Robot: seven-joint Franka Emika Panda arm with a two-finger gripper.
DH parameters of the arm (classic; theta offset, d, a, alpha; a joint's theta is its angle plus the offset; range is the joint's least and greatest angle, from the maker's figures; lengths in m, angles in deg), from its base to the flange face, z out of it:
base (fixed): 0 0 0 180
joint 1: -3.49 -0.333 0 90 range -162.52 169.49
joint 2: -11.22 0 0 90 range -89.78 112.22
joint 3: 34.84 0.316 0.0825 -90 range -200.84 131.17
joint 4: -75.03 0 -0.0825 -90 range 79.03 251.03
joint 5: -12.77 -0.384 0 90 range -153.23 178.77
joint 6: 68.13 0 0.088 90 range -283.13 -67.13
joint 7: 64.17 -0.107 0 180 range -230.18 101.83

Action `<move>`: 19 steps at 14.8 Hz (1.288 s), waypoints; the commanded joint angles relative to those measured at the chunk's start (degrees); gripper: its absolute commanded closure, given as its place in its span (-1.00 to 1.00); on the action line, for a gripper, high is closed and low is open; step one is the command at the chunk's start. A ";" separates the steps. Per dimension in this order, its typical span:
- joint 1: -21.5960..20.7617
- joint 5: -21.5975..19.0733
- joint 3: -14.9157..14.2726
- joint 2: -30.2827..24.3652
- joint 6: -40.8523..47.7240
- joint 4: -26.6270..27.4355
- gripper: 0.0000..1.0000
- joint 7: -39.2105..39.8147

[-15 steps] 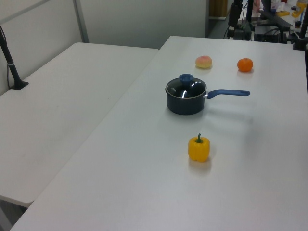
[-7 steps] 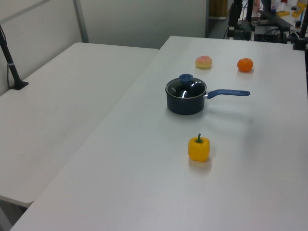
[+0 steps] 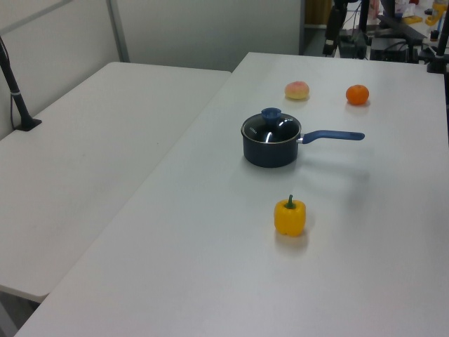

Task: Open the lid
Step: 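Move the gripper toward the dark blue saucepan's lid, then lower the open gripper over the blue knob of the glass lid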

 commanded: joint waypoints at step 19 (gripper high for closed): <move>-3.90 7.39 -1.03 18.15 -23.75 -0.59 -1.00 -3.87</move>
